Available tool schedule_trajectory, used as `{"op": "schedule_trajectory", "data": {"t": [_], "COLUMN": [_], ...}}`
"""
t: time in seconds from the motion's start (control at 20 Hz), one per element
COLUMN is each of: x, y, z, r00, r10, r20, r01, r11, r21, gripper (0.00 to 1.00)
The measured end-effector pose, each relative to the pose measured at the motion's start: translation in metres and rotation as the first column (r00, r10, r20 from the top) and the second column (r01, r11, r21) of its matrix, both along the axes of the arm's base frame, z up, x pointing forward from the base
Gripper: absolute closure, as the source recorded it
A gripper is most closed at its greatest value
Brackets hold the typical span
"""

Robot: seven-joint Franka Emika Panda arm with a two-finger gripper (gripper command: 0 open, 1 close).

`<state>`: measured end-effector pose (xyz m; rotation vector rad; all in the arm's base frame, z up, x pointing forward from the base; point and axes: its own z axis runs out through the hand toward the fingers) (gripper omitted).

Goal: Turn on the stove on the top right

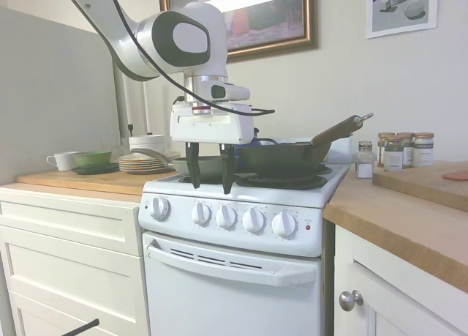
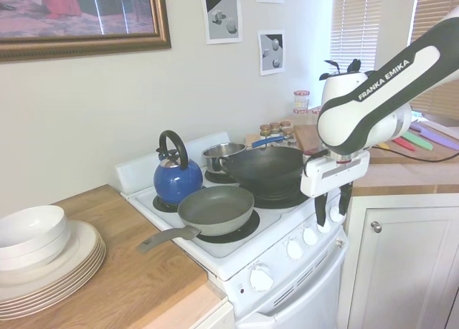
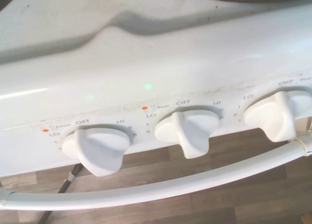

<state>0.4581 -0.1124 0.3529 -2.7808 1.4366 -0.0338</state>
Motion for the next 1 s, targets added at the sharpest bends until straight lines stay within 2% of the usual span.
{"op": "schedule_trajectory", "data": {"t": [1.0], "x": [0.011], "y": [-0.019], "z": [-0.01], "r00": [1.0], "r10": [-0.017], "r20": [0.01], "r01": [0.017], "r11": [1.0], "r21": [-0.025], "gripper": [1.0]}}
